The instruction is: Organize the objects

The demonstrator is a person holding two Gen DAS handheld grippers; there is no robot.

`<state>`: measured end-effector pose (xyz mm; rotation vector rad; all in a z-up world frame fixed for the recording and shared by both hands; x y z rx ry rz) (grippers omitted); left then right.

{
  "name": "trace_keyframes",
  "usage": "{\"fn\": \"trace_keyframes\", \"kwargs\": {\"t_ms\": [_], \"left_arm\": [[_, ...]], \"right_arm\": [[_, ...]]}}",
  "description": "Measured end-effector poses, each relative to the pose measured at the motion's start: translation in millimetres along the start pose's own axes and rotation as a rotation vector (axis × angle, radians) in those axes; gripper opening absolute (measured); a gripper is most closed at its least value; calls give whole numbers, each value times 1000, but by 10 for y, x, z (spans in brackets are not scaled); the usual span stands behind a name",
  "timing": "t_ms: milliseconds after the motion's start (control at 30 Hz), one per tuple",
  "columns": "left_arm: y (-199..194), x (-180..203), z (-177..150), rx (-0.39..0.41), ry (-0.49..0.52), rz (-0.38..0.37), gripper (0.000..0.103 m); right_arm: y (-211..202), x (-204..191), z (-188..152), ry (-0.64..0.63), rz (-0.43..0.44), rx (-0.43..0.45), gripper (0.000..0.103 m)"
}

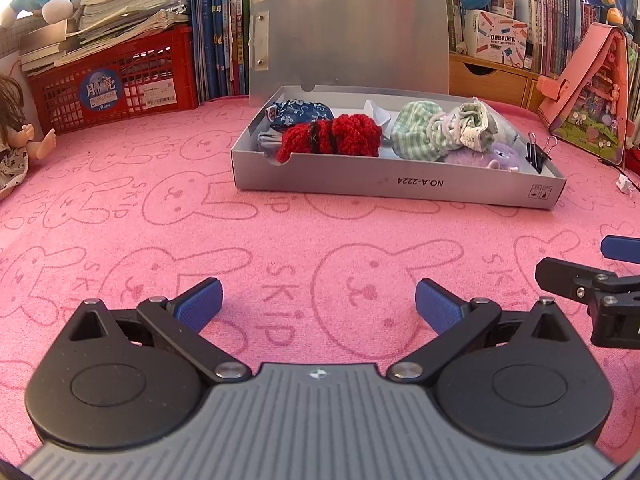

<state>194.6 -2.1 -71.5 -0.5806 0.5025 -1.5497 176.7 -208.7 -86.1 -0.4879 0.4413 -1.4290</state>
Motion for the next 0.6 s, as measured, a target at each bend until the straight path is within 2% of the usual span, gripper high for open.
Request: {"fn": "trace_keyframes", "kwargs": {"t_ms": [400, 600], "left_arm": [[-27, 18, -25, 4, -2, -4, 103], [-20, 15, -25, 3, -3, -4, 103]], "right_arm": [[77, -1, -105, 16, -11, -61, 103], [100, -59, -125, -34, -44, -81, 103]]}}
Point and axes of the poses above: each gripper's, at about its wrist camera, not at the fingertips, and y roughly the way its jaws point, x to its right, z to its top, the point moved 10 cm from there along y, roughly the way its jaws point, and after that the axes turned 5 degrees about -y, right-handed, at the moved point
